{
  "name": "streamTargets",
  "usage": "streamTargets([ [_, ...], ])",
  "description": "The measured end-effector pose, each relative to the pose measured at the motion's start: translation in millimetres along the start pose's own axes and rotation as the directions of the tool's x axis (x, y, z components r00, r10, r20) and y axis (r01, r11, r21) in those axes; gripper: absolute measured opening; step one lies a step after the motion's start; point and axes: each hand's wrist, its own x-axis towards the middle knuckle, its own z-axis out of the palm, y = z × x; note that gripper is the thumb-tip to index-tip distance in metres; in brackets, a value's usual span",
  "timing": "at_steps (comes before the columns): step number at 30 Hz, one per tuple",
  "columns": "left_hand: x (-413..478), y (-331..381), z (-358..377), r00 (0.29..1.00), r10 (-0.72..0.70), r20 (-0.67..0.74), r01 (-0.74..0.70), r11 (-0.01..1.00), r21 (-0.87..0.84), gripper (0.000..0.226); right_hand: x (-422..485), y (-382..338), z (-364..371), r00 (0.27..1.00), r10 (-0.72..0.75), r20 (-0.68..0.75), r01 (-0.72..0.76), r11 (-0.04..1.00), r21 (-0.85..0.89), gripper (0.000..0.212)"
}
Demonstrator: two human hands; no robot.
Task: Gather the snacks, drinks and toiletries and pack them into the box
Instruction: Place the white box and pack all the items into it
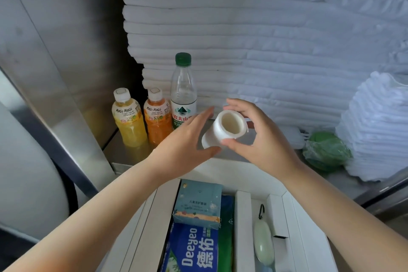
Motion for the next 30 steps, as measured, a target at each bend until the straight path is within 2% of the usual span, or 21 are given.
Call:
streamTargets([
  [4, 3, 9, 6, 0.997, 0.065, -0.034, -0.069, 0.990, -0.126, 0.070, -3, -4, -3, 1.000, -0.022, -0.009, 0.022, 0.998, 0.053, 0.072],
  [7, 1, 9, 6, 0.996, 0.063, -0.057, -0.073, 0.980, -0.187, 0.062, -3, -2, -3, 1.000, -0.005, 0.003, 0.005, 0.992, 0.125, 0.076],
  [10, -3, 7, 6, 0.997, 0.023, -0.078, -0.040, 0.976, -0.216, 0.063, -3, 0, -5, 0.999, 0.037, 0.015, -0.040, 0.972, 0.230, 0.076],
  [14, -7, 5, 3, 0.996, 0.005, -0.086, -0.027, 0.967, -0.255, 0.076, -2, 6, -9, 0.995, 0.094, 0.025, -0.097, 0.948, 0.304, 0.060],
  [17, -9, 6, 3, 0.992, 0.058, -0.112, -0.080, 0.974, -0.211, 0.081, -3, 8, -9, 0.995, 0.096, 0.018, -0.097, 0.945, 0.313, 0.049],
  [20, -9, 8, 3, 0.981, 0.127, -0.145, -0.148, 0.979, -0.142, 0.076, -2, 7, -6, 0.994, 0.106, -0.031, -0.091, 0.947, 0.308, 0.035],
  [23, -8, 9, 3, 0.979, 0.149, -0.140, -0.164, 0.981, -0.100, 0.068, -2, 5, -3, 0.991, 0.108, -0.080, -0.085, 0.964, 0.250, 0.029],
  [30, -7, 17, -3, 0.967, 0.159, -0.200, -0.165, 0.986, -0.014, 0.060, -7, -4, 0, 0.965, -0.063, -0.256, 0.077, 0.996, 0.043, 0.035],
])
